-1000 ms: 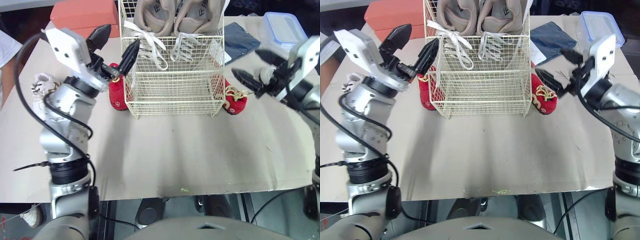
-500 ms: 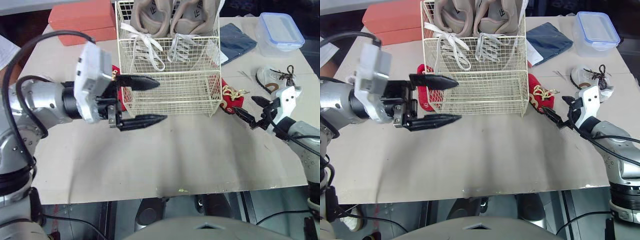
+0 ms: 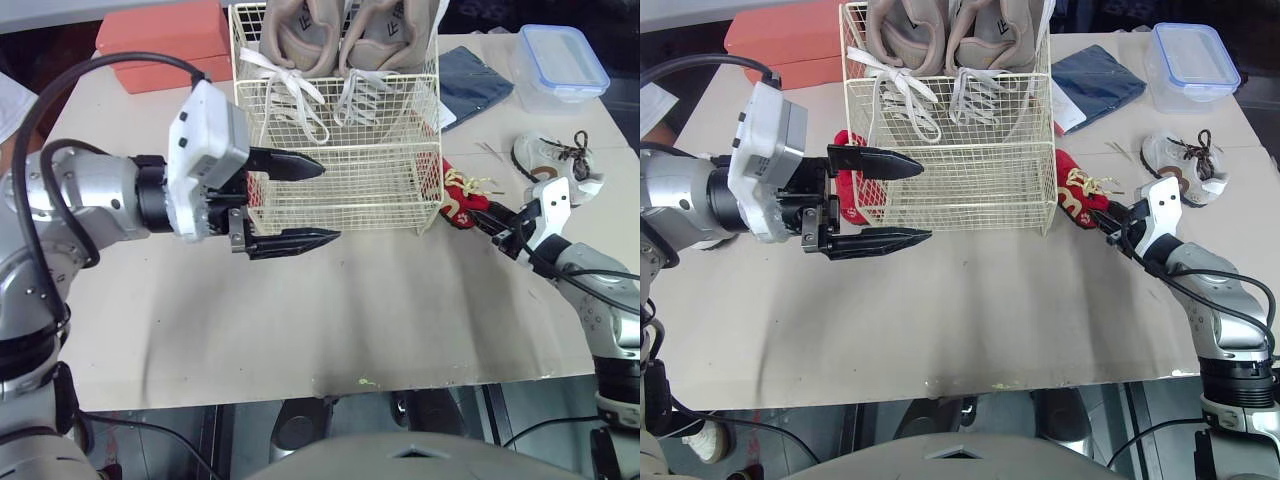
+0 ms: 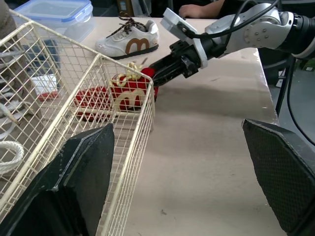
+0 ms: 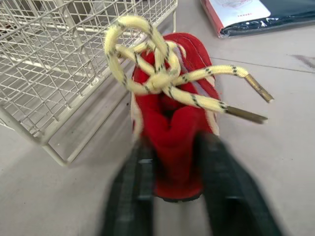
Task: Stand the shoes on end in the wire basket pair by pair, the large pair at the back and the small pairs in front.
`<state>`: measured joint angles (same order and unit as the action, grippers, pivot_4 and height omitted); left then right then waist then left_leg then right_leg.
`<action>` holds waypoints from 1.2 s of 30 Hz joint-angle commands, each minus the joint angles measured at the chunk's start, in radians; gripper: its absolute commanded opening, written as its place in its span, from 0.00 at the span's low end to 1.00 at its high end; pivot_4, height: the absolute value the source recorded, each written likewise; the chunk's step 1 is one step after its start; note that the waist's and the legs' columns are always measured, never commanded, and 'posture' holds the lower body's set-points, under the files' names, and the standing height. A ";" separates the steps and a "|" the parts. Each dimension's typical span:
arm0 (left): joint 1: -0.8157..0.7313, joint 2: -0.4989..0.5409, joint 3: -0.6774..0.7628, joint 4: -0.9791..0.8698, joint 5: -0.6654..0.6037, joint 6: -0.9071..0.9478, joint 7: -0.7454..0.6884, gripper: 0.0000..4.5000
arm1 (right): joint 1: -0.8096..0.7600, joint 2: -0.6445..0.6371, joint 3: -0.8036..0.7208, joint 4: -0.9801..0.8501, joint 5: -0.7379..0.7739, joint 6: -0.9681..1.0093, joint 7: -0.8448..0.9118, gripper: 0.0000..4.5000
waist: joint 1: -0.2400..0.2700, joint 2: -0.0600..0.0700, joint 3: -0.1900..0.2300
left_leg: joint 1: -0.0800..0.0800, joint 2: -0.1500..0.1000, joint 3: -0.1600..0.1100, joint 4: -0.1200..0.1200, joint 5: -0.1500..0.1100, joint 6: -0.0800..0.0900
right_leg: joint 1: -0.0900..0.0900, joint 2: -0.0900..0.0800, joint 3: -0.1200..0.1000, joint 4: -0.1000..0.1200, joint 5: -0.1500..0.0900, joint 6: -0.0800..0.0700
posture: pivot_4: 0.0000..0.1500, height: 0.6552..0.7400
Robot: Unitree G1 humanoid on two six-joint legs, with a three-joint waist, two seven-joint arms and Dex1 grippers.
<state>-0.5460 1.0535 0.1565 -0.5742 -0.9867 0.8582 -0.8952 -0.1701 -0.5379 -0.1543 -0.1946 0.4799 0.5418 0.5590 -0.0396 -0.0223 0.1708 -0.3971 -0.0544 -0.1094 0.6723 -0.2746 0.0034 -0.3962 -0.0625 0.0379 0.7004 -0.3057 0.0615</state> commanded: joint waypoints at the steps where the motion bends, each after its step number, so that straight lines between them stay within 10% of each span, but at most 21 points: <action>1: -0.031 -0.005 0.003 -0.011 0.008 -0.015 -0.006 1.00 | 0.012 -0.030 -0.065 -0.075 0.007 -0.029 0.007 0.00 | 0.000 0.000 0.000 | 0.000 0.000 0.000 -0.001 0.000 0.000 | 0.000 0.000 0.000 -0.001 0.000 0.000 | 1.00 1.00; 16: -0.031 -0.014 -0.013 0.051 0.080 -0.077 -0.138 1.00 | -0.050 -0.170 -0.294 -0.099 -0.130 -0.661 0.161 0.00 | -0.001 0.001 0.000 | 0.000 0.003 0.003 -0.003 0.000 0.000 | 0.000 0.002 0.001 -0.003 0.000 0.000 | 1.00 1.00; 25: 0.010 0.049 0.036 0.069 0.046 -0.096 -0.298 1.00 | -0.106 -0.242 -0.111 -0.074 -0.221 -1.188 0.391 0.00 | -0.003 0.001 0.001 | 0.001 0.003 0.005 -0.002 0.000 0.000 | 0.000 0.002 0.002 -0.003 0.000 0.000 | 1.00 1.00; 36: -0.128 -0.020 -0.014 0.115 0.104 -0.133 -0.248 1.00 | -0.372 -0.339 0.192 0.111 -0.217 -1.363 0.637 0.00 | -0.006 0.000 0.001 | 0.001 0.003 0.005 -0.001 0.000 0.000 | 0.001 0.001 0.001 -0.003 0.000 0.000 | 1.00 1.00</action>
<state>-0.6523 1.0287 0.1581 -0.4757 -0.9378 0.7521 -1.1655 -0.4880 -0.8701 0.0378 -0.0823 0.2454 -0.7876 1.1839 -0.0457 -0.0219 0.1717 -0.3965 -0.0515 -0.1047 0.6712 -0.2748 0.0037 -0.3955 -0.0609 0.0397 0.6972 -0.3055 0.0617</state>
